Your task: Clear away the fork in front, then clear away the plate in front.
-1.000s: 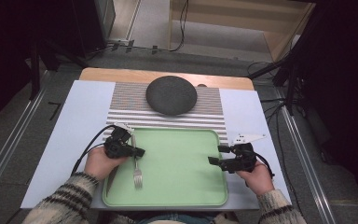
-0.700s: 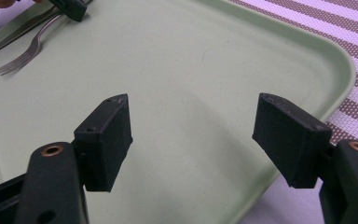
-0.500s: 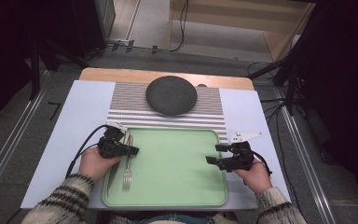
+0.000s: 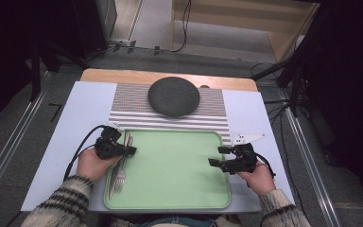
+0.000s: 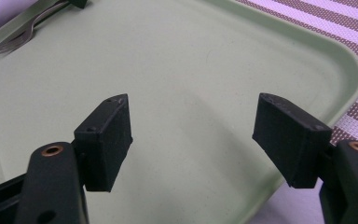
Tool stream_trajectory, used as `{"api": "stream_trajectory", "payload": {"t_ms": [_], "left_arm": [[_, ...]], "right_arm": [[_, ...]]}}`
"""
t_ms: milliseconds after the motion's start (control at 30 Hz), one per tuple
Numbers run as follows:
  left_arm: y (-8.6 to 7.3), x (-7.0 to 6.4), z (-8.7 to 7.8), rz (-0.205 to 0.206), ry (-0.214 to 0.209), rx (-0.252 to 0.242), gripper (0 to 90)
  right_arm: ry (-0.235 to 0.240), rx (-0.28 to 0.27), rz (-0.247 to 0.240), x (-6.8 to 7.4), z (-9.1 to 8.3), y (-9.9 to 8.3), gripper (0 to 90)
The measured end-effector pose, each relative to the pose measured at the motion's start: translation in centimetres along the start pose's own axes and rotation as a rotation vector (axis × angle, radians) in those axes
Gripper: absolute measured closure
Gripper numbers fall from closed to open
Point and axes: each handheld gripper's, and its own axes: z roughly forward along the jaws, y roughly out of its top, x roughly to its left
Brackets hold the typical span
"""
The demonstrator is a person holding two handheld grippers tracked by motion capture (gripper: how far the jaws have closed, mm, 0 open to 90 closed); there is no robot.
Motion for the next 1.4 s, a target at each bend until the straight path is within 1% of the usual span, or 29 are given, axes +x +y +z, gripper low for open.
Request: {"api": "stream_trajectory", "payload": {"t_ms": [67,133,167,233,300,367,533,633,733,800,867,1067,1100,1133,1167,1233,1333,1400], "left_arm": [[0.0,0.1,0.0,-0.017,-0.018,-0.005,88.8],[0.1,0.0,-0.1,-0.02,-0.028,-0.012,82.7],[0.1,-0.1,-0.3,-0.016,-0.037,-0.021,81.9],[0.2,-0.3,-0.5,-0.014,-0.049,-0.041,77.3],[0.3,-0.4,-0.8,-0.011,-0.051,-0.059,70.4],[0.4,-0.6,-1.3,-0.007,-0.068,-0.084,64.2],[0.4,-1.1,-2.4,0.016,-0.077,-0.146,49.9],[0.2,-0.9,-3.0,0.021,-0.085,-0.174,44.5],[-0.1,-0.7,-3.5,0.023,-0.082,-0.204,41.2],[-0.2,-0.6,-3.8,0.027,-0.07,-0.216,41.0],[-0.3,-0.4,-4.1,0.027,-0.07,-0.224,39.4],[-0.6,0.0,-4.9,0.021,-0.065,-0.237,38.1],[-0.7,0.1,-5.0,0.017,-0.058,-0.242,36.3],[-0.7,0.3,-5.1,0.013,-0.064,-0.25,32.9],[-0.8,0.4,-5.2,0.008,-0.075,-0.248,32.2],[-0.8,0.5,-5.3,0.011,-0.07,-0.249,32.2],[-0.8,0.6,-5.4,0.014,-0.082,-0.253,31.9],[-0.8,0.6,-5.3,0.018,-0.083,-0.254,30.1]], "right_arm": [[0.0,0.001,0.001,0.0,0.0,0.0,26.0],[0.0,0.001,0.003,0.0,0.0,0.0,26.0],[0.0,0.001,0.003,0.0,0.0,0.0,26.0],[0.001,0.001,0.005,-0.1,0.0,0.0,26.0],[0.001,0.002,0.006,-0.1,0.0,0.0,25.9],[0.002,0.003,0.006,-0.1,0.0,0.0,25.8],[0.002,0.003,0.004,-0.1,-0.1,-0.1,25.8],[0.002,0.004,0.007,-0.1,0.0,-0.1,25.8],[0.002,0.006,0.007,-0.1,0.0,-0.1,25.7],[0.003,0.007,0.006,-0.1,0.0,-0.1,25.6],[0.003,0.007,0.007,-0.1,-0.1,-0.1,25.6],[0.004,0.006,0.006,-0.1,-0.1,-0.1,25.6],[0.004,0.005,0.006,-0.1,-0.1,-0.1,25.6],[0.004,0.005,0.006,-0.1,-0.1,-0.1,25.6],[0.004,0.005,0.006,-0.1,-0.1,-0.1,25.6],[0.004,0.006,0.008,-0.1,-0.1,-0.2,25.6],[0.004,0.005,0.007,-0.1,-0.2,-0.2,25.6],[0.003,0.006,0.009,-0.1,-0.2,-0.2,25.6]]}}
